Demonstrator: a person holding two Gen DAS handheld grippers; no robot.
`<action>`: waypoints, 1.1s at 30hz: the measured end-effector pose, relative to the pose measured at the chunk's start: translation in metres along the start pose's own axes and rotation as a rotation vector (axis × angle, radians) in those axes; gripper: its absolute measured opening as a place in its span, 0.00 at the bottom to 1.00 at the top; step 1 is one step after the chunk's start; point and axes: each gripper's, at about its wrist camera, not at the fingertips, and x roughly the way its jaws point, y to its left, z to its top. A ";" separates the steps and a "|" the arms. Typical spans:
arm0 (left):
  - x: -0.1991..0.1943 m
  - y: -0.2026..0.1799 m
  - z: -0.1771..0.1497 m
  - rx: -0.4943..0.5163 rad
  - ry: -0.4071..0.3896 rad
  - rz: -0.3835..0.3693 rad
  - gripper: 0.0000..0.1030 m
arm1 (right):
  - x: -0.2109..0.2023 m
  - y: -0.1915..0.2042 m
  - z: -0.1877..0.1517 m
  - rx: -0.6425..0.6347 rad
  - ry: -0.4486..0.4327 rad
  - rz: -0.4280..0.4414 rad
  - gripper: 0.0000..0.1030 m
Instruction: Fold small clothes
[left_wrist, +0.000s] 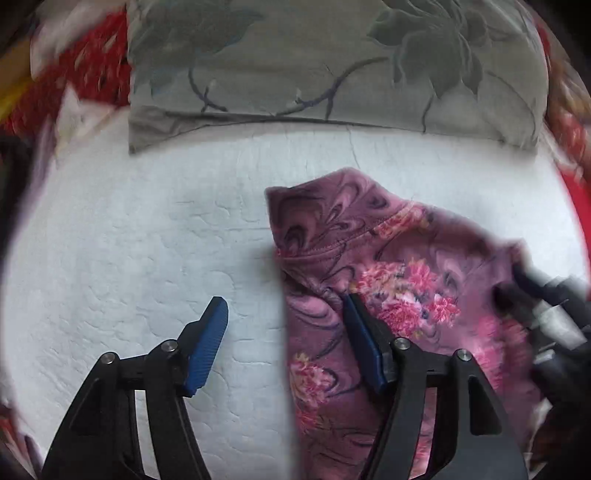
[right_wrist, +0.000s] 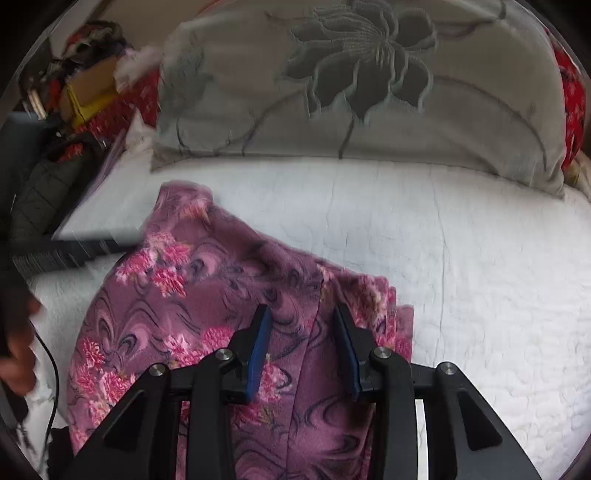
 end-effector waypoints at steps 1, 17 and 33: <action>-0.008 0.004 0.001 -0.017 -0.002 -0.005 0.63 | -0.008 0.000 0.001 0.008 0.012 -0.015 0.33; -0.065 0.018 -0.098 -0.137 0.039 -0.108 0.70 | -0.073 -0.021 -0.091 0.055 0.087 0.045 0.69; -0.067 -0.008 -0.167 -0.041 0.102 -0.087 0.82 | -0.087 0.001 -0.157 0.008 0.128 -0.253 0.86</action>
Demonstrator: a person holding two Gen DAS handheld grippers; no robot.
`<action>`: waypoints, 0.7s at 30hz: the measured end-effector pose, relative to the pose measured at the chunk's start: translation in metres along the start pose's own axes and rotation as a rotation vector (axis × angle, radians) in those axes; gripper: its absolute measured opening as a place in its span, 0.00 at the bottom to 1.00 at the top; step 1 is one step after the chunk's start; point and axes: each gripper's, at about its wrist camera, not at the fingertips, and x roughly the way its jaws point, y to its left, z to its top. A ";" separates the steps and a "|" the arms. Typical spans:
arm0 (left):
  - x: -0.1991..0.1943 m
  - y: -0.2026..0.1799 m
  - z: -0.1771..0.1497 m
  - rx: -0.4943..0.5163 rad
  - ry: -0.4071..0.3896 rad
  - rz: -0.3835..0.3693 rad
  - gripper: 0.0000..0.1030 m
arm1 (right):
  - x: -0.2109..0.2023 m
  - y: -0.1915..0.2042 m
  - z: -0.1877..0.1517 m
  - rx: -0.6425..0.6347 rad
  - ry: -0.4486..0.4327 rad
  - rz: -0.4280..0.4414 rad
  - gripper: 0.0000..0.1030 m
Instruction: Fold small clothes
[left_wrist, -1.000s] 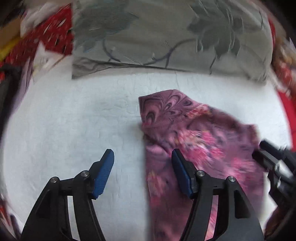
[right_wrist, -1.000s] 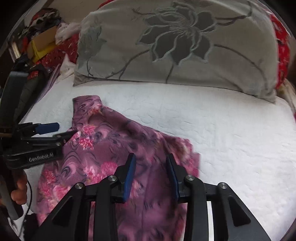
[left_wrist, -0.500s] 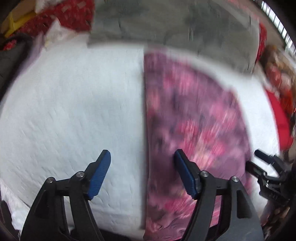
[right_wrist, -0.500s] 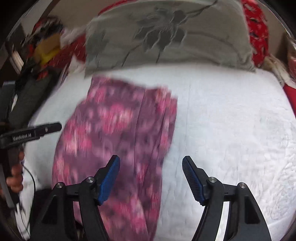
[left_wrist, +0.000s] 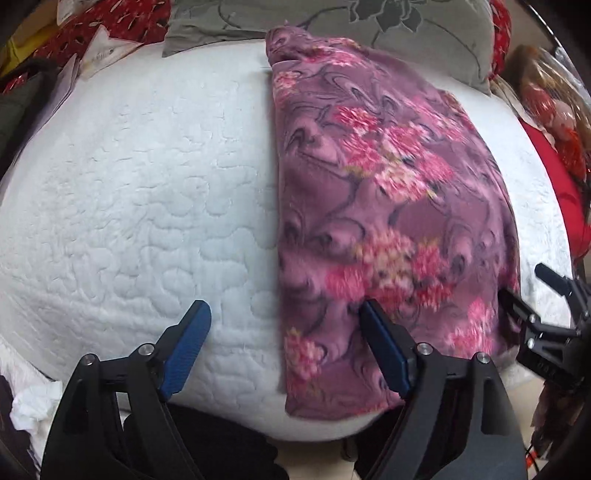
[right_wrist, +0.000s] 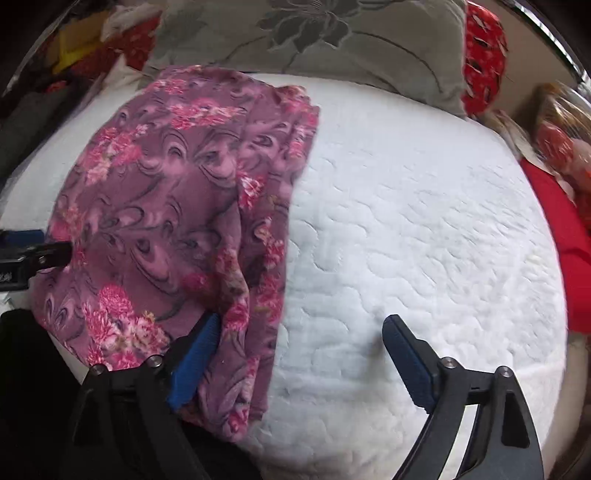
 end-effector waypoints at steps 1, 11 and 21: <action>-0.005 -0.001 -0.005 0.009 -0.005 0.010 0.81 | -0.006 0.001 0.000 0.006 0.002 -0.022 0.86; -0.054 -0.015 -0.059 0.030 -0.101 0.011 0.81 | -0.043 -0.014 -0.034 0.145 0.065 0.020 0.88; -0.056 0.004 -0.054 0.079 -0.165 0.045 0.81 | -0.086 0.004 -0.051 0.140 -0.066 -0.085 0.88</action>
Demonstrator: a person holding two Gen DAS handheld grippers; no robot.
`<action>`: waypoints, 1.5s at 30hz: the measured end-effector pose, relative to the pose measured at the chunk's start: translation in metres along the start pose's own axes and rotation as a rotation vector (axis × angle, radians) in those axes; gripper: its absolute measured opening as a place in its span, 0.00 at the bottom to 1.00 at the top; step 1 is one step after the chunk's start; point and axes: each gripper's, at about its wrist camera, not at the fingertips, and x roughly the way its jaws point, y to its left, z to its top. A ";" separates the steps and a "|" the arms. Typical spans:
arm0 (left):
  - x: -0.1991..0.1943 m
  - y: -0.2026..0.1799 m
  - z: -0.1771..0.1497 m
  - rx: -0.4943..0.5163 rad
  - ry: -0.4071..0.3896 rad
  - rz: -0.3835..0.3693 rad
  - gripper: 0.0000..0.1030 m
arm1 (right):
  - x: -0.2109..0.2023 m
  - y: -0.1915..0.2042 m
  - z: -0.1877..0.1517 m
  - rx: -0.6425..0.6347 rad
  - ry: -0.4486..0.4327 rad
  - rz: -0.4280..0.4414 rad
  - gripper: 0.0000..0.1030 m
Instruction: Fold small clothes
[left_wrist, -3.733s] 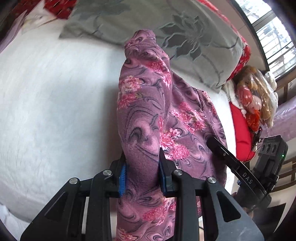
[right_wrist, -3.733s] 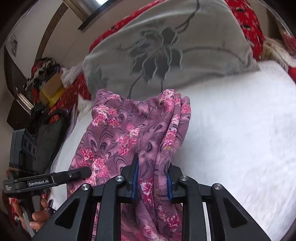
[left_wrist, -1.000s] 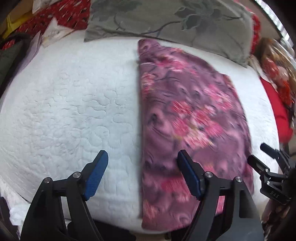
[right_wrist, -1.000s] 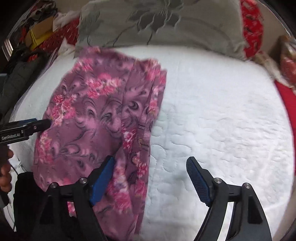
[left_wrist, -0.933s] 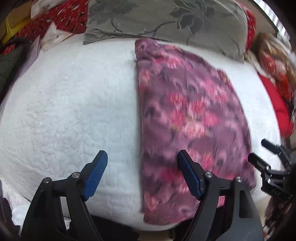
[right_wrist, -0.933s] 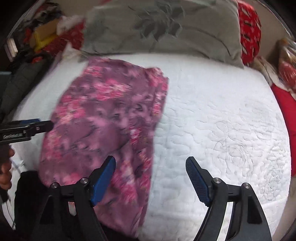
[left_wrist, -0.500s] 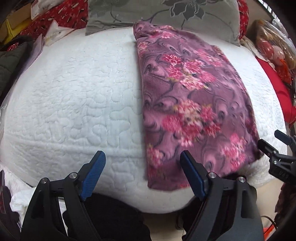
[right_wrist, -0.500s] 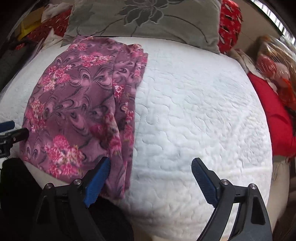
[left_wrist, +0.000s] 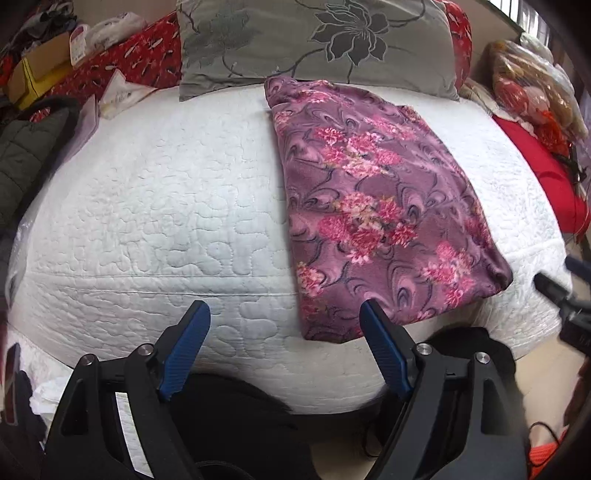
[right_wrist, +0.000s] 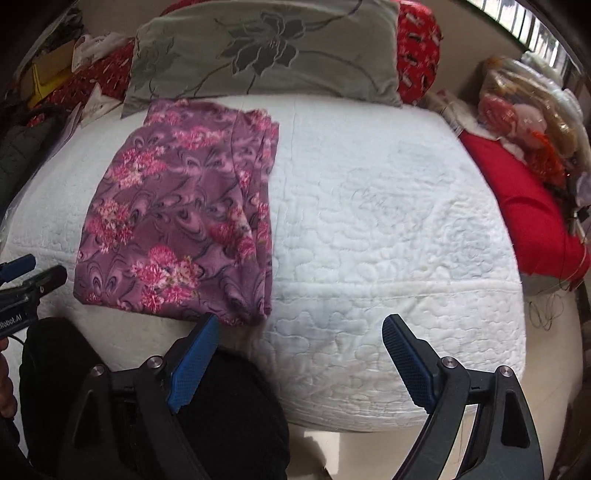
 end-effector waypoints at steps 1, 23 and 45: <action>0.000 0.002 0.000 0.006 0.000 0.018 0.81 | -0.002 0.000 0.001 -0.002 -0.012 -0.004 0.88; -0.027 -0.003 -0.008 0.001 -0.074 0.086 0.81 | -0.029 -0.004 0.022 -0.011 -0.209 0.022 0.88; -0.036 -0.012 0.004 -0.011 -0.089 0.078 0.81 | -0.032 -0.020 0.021 0.033 -0.235 0.028 0.88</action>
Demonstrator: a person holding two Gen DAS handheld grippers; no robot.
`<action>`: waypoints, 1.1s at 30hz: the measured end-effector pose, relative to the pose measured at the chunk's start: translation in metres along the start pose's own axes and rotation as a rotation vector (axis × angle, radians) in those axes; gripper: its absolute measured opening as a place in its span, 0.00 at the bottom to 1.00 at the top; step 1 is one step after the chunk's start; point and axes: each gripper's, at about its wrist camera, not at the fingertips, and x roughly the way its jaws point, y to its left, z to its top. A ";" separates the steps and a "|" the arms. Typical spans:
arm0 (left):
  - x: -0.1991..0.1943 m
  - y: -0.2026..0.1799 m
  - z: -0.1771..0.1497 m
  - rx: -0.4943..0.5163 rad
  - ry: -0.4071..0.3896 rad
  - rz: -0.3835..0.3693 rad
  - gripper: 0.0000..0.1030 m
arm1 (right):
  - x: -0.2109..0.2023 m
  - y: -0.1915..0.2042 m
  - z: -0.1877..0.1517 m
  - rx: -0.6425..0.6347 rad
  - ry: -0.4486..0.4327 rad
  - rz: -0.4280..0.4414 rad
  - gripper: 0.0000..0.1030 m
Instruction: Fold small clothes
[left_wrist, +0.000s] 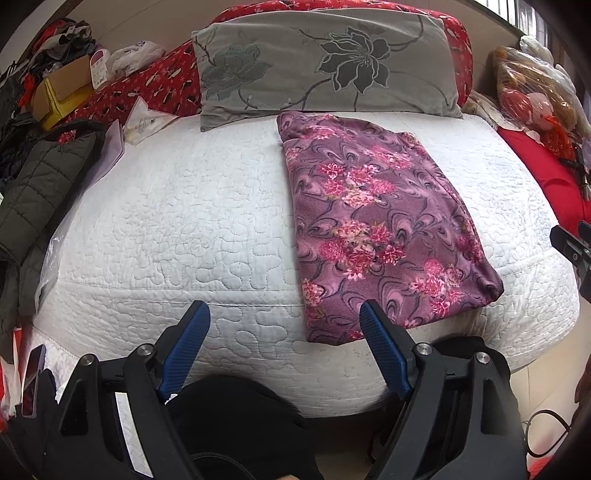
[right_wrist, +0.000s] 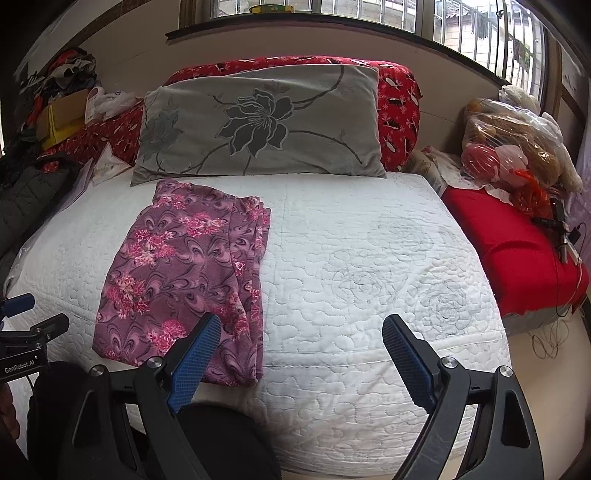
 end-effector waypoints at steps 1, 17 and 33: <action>-0.001 -0.001 0.001 0.000 -0.001 -0.001 0.81 | 0.000 -0.001 0.000 0.004 0.001 0.001 0.88; -0.011 -0.016 0.007 0.032 -0.013 -0.050 0.81 | 0.000 -0.010 -0.003 0.037 0.013 -0.001 0.88; -0.020 -0.050 0.013 0.079 -0.017 -0.100 0.81 | 0.001 -0.011 -0.003 0.048 0.019 0.006 0.88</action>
